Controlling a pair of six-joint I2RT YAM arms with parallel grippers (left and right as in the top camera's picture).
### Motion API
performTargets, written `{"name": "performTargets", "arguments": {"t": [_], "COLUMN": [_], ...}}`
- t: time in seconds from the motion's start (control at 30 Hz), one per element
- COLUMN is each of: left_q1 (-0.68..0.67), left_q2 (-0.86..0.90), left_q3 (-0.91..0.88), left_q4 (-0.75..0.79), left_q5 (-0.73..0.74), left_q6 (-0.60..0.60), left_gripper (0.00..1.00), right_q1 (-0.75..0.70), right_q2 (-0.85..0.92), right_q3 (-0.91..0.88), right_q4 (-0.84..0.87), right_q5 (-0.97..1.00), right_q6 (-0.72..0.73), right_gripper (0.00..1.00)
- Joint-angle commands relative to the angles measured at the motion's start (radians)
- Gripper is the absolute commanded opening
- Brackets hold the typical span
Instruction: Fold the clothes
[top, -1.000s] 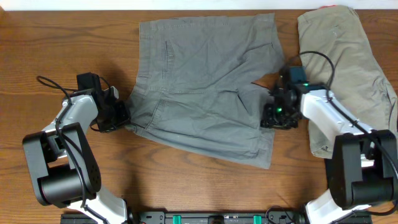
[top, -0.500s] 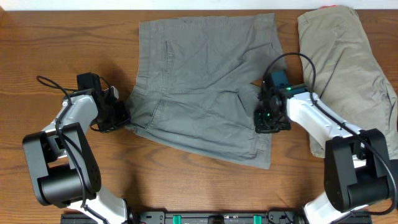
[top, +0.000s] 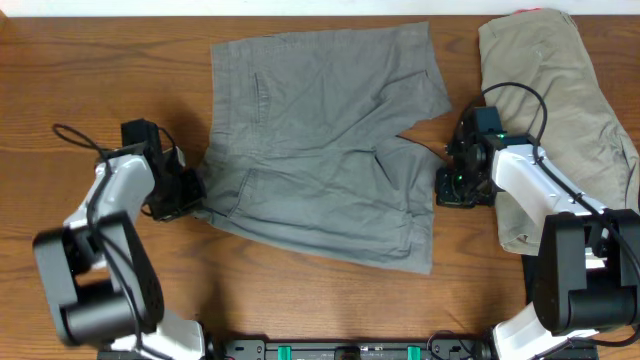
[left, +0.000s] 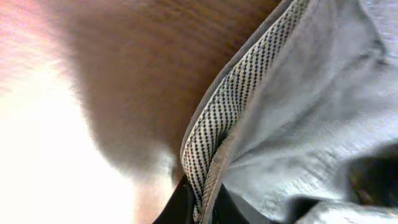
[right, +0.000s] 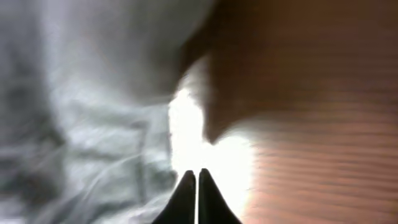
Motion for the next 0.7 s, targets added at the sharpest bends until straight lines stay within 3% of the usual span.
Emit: {"name": "performTargets", "arguments": {"t": [0.0, 0.03, 0.13, 0.2, 0.27, 0.47, 0.67], "left_q1": [0.008, 0.008, 0.009, 0.008, 0.008, 0.008, 0.009], "left_q2": [-0.133, -0.156, -0.212, -0.227, -0.227, -0.227, -0.225], "left_q3": [0.002, 0.002, 0.002, 0.002, 0.002, 0.0, -0.012], "left_q4": [-0.011, -0.014, -0.018, -0.018, -0.025, -0.051, -0.047], "left_q5": [-0.043, -0.043, -0.044, -0.044, -0.043, -0.051, -0.085], "left_q6": [-0.01, -0.009, -0.008, -0.008, -0.008, -0.008, -0.005], "left_gripper": [0.14, 0.17, 0.4, 0.56, 0.63, 0.63, 0.63], "right_q1": [0.01, 0.015, 0.043, 0.068, 0.093, 0.204, 0.306], "right_q2": [-0.042, -0.053, -0.106, -0.157, -0.208, -0.258, -0.254], "right_q3": [0.01, 0.01, 0.009, 0.006, 0.006, -0.015, -0.139], "right_q4": [-0.051, -0.076, -0.157, -0.193, -0.224, -0.28, -0.173], "right_q5": [-0.164, -0.176, -0.173, -0.146, -0.141, -0.144, -0.128], "right_q6": [-0.096, -0.113, -0.158, -0.163, -0.171, -0.193, -0.031], "right_gripper": [0.1, 0.14, 0.19, 0.29, 0.41, 0.48, 0.45]}}
